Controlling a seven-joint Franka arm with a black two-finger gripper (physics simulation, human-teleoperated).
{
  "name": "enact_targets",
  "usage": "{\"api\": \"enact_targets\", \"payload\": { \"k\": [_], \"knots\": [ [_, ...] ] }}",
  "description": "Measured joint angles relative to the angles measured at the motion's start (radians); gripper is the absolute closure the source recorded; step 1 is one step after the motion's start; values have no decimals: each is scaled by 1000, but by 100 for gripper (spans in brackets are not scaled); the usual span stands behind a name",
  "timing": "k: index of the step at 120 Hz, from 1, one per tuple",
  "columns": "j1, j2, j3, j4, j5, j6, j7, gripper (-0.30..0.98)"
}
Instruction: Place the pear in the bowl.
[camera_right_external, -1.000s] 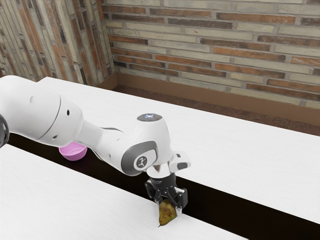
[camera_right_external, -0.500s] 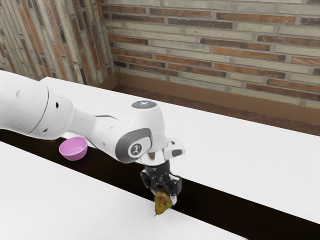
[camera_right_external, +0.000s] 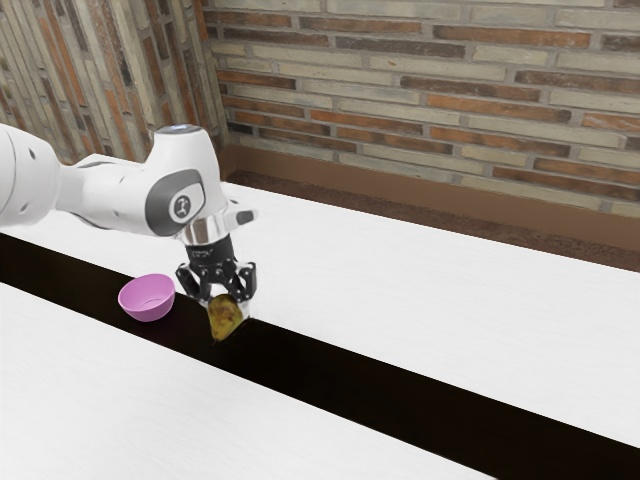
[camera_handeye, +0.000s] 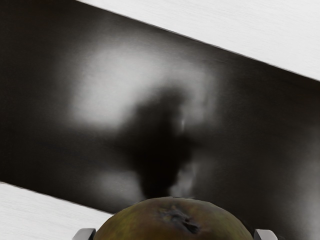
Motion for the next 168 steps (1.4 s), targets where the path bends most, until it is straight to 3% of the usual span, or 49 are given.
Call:
{"api": "enact_targets", "payload": {
  "k": [30,44,64,128,168],
  "knots": [
    [30,131,186,176,-9,-56,81,49],
    [93,205,195,246,-40,-70,131,49],
    [170,214,197,266,-60,-107,200,49],
    [229,301,195,354,-70,-156,359,49],
    [228,314,195,365,-103,-164,458,15]
  ]
}}
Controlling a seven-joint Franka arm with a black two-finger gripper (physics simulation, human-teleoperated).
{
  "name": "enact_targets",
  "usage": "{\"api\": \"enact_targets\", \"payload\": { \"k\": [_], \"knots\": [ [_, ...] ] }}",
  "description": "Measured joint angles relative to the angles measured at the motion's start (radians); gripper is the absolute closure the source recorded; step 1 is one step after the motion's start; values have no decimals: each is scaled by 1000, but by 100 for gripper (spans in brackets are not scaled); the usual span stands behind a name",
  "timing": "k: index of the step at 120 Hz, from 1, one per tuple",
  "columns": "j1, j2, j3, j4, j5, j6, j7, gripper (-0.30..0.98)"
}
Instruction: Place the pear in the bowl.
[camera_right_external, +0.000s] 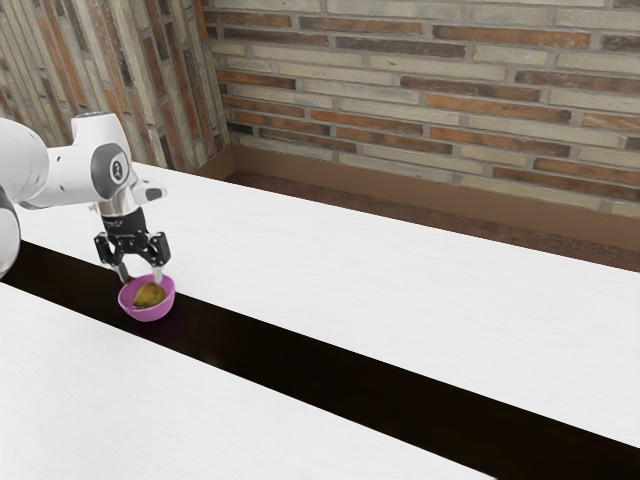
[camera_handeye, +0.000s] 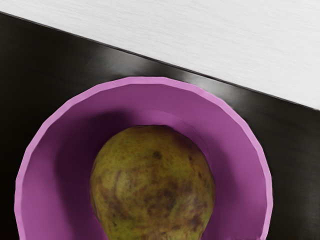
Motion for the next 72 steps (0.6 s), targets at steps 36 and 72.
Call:
{"api": "enact_targets", "payload": {
  "k": [36,72],
  "knots": [
    [-70,-203,-8,-25,5,-63,59,4],
    [-387,-531,-270,96,179,-265,-34,1]
  ]
}}
